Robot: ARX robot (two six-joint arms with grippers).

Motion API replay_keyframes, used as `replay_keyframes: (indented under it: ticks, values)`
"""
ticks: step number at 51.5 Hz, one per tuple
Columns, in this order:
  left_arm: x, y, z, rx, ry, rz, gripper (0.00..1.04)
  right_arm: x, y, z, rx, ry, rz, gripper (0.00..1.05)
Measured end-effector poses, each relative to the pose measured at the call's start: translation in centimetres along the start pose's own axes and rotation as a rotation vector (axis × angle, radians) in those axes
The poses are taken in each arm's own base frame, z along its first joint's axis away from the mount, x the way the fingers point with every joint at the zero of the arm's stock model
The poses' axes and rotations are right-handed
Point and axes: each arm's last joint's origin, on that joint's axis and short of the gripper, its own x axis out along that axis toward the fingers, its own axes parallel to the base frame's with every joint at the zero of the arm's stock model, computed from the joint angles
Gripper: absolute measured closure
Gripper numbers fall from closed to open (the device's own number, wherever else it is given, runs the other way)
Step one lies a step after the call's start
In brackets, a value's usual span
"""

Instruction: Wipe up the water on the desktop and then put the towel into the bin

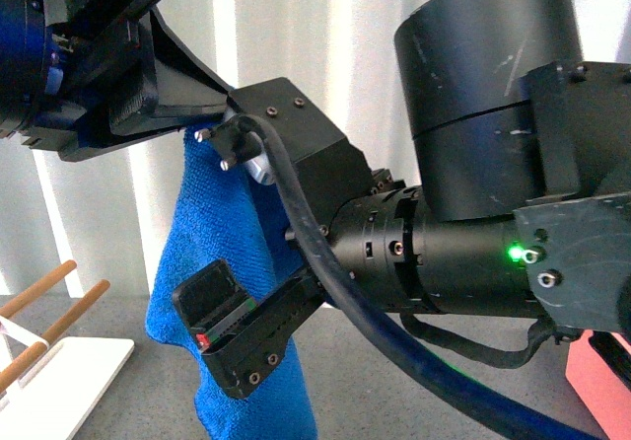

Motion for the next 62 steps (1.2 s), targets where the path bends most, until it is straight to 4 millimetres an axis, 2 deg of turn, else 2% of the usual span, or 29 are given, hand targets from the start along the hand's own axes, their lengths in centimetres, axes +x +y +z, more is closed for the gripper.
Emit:
replay_keyframes:
  ticks: [7,10,18,26,33,45,50,55,58,62]
  values:
    - [-0.1,0.1,0.1,0.0,-0.006,0.011,1.01,0.6,0.9,0.3,0.041,-0.026,-0.006,0.31]
    - [-0.1,0.1,0.1,0.0,-0.007,0.01,1.01,0.6,1.1,0.3,0.045,-0.037,-0.006,0.38]
    - [-0.1,0.1,0.1,0.0,-0.004,0.003,1.01,0.4,1.4,-0.4,0.069,-0.075,-0.021,0.66]
    - [-0.1,-0.1,0.0,0.0,0.0,-0.01,1.01,-0.1,1.1,-0.8,0.088,-0.123,-0.052,0.86]
    - [-0.1,-0.1,0.0,0.001,0.001,-0.012,0.82,-0.5,0.6,-0.8,0.1,-0.13,-0.066,1.0]
    - [-0.1,-0.1,0.0,0.001,0.001,-0.012,0.52,-0.9,0.3,-1.1,0.126,-0.118,-0.077,1.01]
    - [-0.1,-0.1,0.0,0.001,0.001,-0.012,0.32,-1.1,0.4,-1.5,0.13,-0.105,-0.074,1.01]
    - [-0.1,-0.1,0.0,0.001,0.001,-0.012,0.18,-1.2,0.6,-2.2,0.135,-0.088,-0.07,1.01]
    - [-0.1,-0.1,0.0,0.001,0.001,-0.012,0.05,-1.3,0.7,-2.4,0.137,-0.08,-0.065,1.01]
    - [-0.1,-0.1,0.0,0.001,0.001,-0.012,0.07,-1.4,0.6,-2.6,0.138,-0.077,-0.066,1.01]
